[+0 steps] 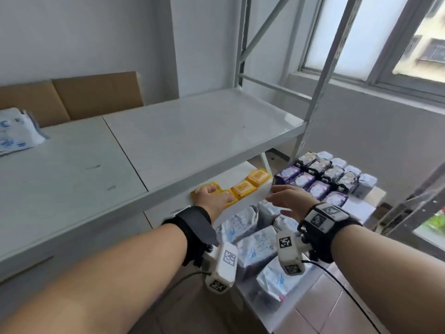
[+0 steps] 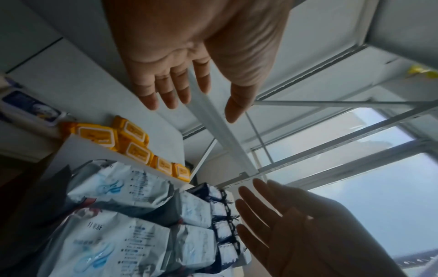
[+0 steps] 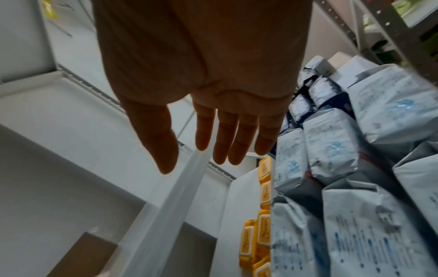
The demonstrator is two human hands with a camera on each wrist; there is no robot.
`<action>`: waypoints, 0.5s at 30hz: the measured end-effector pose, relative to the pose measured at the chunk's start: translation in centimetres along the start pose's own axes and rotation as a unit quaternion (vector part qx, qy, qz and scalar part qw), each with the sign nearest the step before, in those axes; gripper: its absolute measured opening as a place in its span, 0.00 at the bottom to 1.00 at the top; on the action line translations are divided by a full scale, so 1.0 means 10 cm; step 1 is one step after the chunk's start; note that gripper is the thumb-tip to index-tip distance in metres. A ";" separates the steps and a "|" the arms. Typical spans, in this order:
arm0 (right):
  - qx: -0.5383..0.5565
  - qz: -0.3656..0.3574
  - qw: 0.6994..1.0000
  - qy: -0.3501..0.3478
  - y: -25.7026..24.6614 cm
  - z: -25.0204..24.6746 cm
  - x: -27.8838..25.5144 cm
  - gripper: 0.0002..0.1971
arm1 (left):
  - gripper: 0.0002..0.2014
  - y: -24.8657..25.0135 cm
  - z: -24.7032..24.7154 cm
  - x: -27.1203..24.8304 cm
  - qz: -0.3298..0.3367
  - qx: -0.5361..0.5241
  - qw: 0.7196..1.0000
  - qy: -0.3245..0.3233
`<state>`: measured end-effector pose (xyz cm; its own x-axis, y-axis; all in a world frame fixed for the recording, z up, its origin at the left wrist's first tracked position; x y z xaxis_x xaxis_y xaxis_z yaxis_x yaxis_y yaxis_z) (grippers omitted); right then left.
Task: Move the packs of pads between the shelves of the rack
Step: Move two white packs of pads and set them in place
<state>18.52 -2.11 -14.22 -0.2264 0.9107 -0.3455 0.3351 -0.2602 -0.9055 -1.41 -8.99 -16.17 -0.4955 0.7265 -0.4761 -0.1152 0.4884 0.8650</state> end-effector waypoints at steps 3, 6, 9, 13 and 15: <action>-0.005 0.028 1.000 0.010 0.18 -0.16 0.32 0.21 | 0.33 -0.11 0.17 0.34 -0.031 -0.004 0.999 0.009; -0.019 0.053 0.998 0.018 0.30 -0.29 0.70 0.21 | 0.34 -0.16 0.31 0.73 -0.062 -0.004 0.998 0.019; -0.035 0.079 0.996 0.022 0.39 -0.45 1.02 0.23 | 0.34 -0.20 0.45 1.05 -0.098 0.003 0.995 0.027; -0.078 0.077 0.994 0.026 0.50 -0.70 1.39 0.26 | 0.38 -0.28 0.58 1.33 -0.124 0.043 0.990 0.043; -0.114 0.089 0.989 0.017 0.57 -0.82 1.51 0.27 | 0.38 -0.33 0.61 1.41 -0.141 0.085 0.985 0.049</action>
<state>24.49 12.79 -22.64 -0.1150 0.8684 -0.4824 0.5648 -0.3423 -0.7509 -2.72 2.59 -26.74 -0.5472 0.5044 -0.6680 -0.1177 0.7437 0.6580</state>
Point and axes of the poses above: each hand's wrist, its own x-axis towards the middle knuckle, its own z-axis out of the palm, y = z × x, the point moved 4 cm from there along x, towards the middle knuckle, and after that the axes turned 7 degrees about -z, right-handed, at the moved point
